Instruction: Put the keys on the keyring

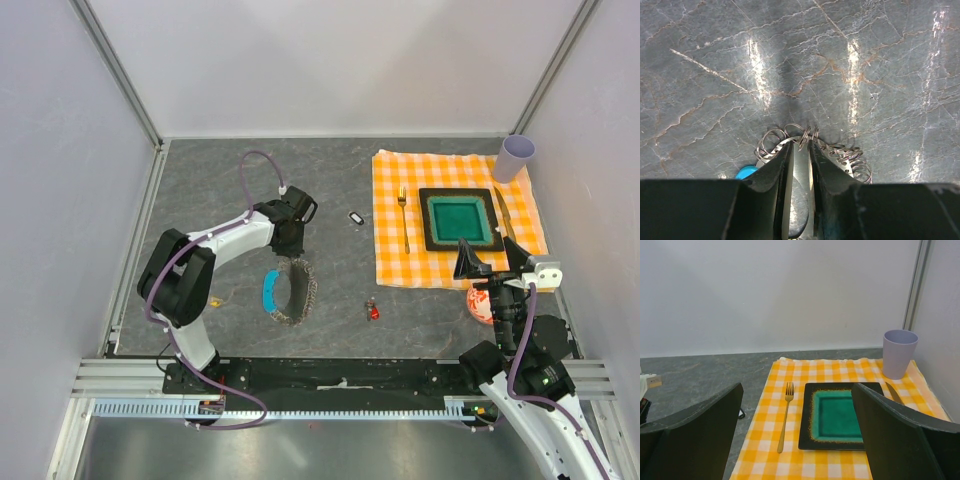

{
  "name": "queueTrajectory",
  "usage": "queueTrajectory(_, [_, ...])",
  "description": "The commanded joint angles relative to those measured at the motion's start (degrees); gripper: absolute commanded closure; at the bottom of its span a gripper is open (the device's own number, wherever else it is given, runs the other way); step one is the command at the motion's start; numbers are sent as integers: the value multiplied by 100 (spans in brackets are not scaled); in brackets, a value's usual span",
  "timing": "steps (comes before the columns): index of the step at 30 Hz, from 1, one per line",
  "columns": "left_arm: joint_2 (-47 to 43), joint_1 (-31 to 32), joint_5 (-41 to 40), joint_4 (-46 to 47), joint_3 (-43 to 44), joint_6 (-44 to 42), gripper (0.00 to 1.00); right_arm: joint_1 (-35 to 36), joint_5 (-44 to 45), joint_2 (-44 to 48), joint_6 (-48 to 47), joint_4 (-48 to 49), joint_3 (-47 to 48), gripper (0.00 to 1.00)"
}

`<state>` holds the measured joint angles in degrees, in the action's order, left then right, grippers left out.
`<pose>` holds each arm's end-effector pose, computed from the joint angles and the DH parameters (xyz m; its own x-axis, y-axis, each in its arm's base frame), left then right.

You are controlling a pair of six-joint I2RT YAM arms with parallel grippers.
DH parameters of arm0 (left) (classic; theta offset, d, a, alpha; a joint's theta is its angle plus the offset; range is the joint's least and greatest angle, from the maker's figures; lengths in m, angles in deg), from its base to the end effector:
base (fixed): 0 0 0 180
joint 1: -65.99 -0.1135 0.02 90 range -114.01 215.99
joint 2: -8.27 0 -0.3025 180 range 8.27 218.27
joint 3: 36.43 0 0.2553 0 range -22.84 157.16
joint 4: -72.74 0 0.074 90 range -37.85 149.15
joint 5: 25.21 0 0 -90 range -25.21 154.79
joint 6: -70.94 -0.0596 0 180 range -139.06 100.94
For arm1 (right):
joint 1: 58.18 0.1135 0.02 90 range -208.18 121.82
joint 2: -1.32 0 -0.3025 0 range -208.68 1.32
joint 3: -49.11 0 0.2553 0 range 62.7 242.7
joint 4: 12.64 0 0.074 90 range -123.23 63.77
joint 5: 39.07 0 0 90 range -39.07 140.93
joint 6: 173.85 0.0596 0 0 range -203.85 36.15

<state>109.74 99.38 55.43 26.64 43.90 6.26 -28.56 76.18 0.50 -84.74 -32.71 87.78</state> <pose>0.3140 -0.1953 0.1954 -0.9057 0.0916 -0.4138 0.1141 0.9930 -0.0299 0.0481 -0.0019 0.3135 0.2669 0.1356 -0.9541 -0.0898 0.9892 0.1155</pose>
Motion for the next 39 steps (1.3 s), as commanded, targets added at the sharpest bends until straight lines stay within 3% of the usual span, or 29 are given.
queueTrajectory(1, [-242,-25,5,61,-3,-124,75,-18,-82,56,-35,191,-12,2])
queueTrajectory(39, [-207,-192,5,166,-170,52,78,-18,-91,56,-34,191,-21,2])
